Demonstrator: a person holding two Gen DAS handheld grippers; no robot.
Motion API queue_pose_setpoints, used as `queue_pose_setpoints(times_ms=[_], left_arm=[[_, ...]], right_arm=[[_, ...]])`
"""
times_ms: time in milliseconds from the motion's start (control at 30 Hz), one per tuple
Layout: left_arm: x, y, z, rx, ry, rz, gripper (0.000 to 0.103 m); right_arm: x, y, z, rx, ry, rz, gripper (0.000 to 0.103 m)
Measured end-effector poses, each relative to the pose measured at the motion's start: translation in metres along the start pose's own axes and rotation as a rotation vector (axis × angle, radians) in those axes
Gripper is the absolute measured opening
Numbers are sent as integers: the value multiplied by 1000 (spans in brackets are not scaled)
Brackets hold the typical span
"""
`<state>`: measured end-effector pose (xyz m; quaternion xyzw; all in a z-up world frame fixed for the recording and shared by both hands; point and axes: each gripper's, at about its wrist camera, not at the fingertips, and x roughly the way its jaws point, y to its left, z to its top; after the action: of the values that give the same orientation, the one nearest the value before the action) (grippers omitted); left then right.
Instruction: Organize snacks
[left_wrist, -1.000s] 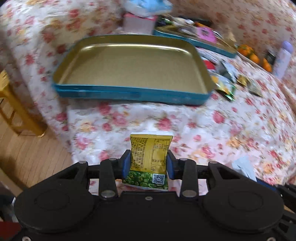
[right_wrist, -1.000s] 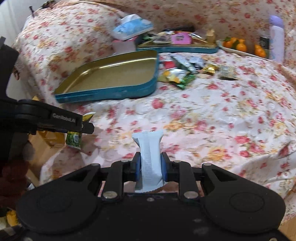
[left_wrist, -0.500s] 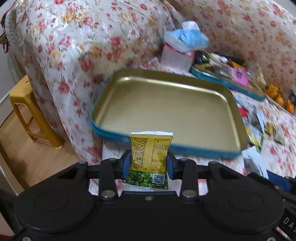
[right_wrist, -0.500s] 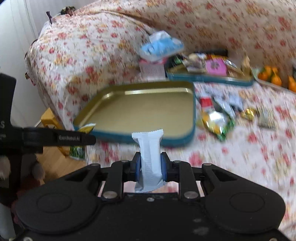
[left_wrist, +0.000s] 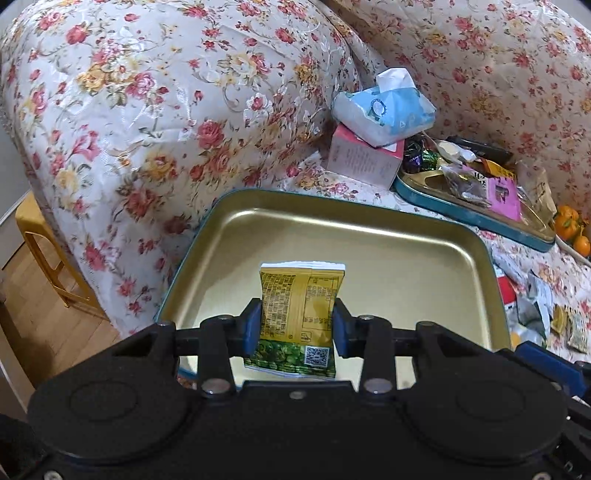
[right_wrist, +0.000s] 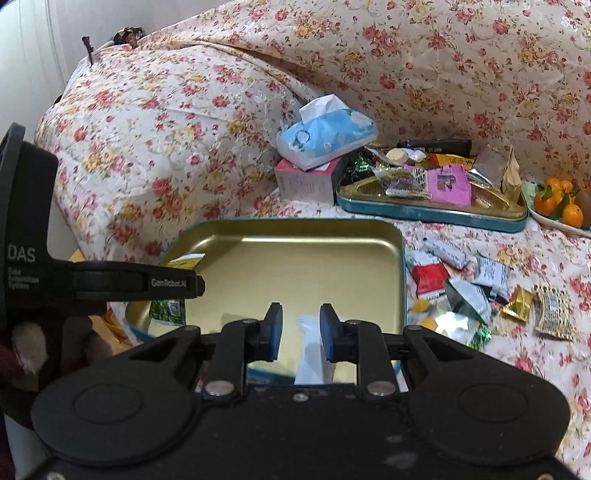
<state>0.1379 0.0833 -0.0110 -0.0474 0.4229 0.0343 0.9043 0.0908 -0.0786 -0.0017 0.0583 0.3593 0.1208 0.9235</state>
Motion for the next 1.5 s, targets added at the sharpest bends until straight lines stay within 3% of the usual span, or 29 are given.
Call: queue_pose_setpoints(times_ms=[233,533,633,933,1133,1333,1500], left_arm=[[19,2,6,0,32,-50,47],[24,9,10,-3,47,-73,47],[20,14,8,-19,43,-112,47],[24,33,24,-47,78,-138,47],[22,35,31,-37,74,-127,47],[26,25,27,-6,92,-121,47],[28,18,22,11,106,-125,47]], right_arm=[[12,2,3,-18,-8,-36,22],[18,-4,-2,-20,-4,-46,22],[10,-8,-7,-36,17,-28,22],[-19,-18,-52,-154,109,-39,22],[-24,-17,-76,-357,179,23,22],[-15,-11,-94,-666,202,63,46],[1,-5,-105,-897,242,97,48]])
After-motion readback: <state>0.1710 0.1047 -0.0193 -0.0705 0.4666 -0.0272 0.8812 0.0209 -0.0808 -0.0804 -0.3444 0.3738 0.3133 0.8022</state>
